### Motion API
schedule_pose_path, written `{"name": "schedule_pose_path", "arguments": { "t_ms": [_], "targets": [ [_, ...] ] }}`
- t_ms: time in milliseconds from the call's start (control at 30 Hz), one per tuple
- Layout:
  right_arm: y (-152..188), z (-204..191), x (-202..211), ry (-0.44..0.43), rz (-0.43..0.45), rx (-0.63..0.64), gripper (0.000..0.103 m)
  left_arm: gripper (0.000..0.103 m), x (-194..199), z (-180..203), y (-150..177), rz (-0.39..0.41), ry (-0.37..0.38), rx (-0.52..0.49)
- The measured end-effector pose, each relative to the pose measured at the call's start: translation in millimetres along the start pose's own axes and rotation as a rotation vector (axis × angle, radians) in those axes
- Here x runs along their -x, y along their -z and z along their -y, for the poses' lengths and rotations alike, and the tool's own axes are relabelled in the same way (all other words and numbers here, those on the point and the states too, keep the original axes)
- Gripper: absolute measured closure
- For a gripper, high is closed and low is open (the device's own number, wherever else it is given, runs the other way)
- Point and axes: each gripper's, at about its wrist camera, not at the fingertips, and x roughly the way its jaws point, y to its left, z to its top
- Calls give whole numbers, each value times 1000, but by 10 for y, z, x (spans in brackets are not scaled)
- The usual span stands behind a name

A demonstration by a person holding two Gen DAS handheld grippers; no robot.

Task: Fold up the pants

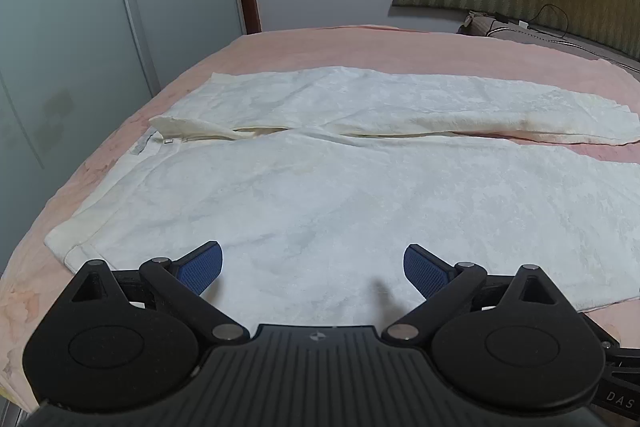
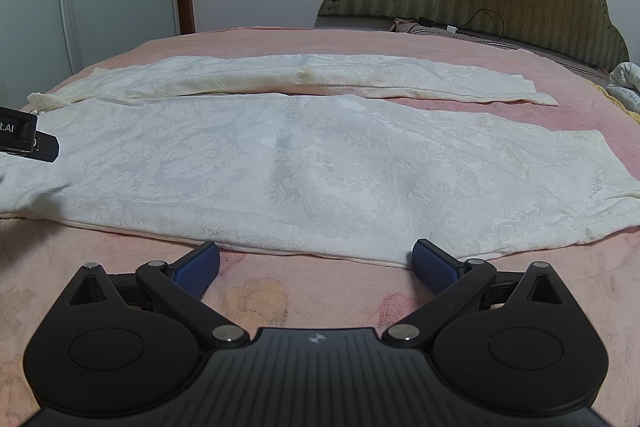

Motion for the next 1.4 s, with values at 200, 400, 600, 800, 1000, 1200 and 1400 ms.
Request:
{"name": "schedule_pose_path", "arguments": {
  "t_ms": [200,400,600,800,1000,1200,1400],
  "targets": [
    [1,-1,-1,0,0,0,0,4,2,-15,9,2,-10,2],
    [0,-2,-2,0,0,0,0,4,1,-31,12,2,-14,8],
    [-1,-3,-2,0,0,0,0,4,-6,-28,12,1,-15,7],
    [-1,-2,-1,0,0,0,0,4,-17,-29,20,0,-14,5],
    [-2,-2,-1,0,0,0,0,4,-42,-23,30,-6,-19,0],
    [-1,-4,0,0,1,0,0,4,-36,-6,31,2,-25,-8],
    [-1,-4,2,0,1,0,0,4,-41,-7,35,2,-25,-12]
  ]
}}
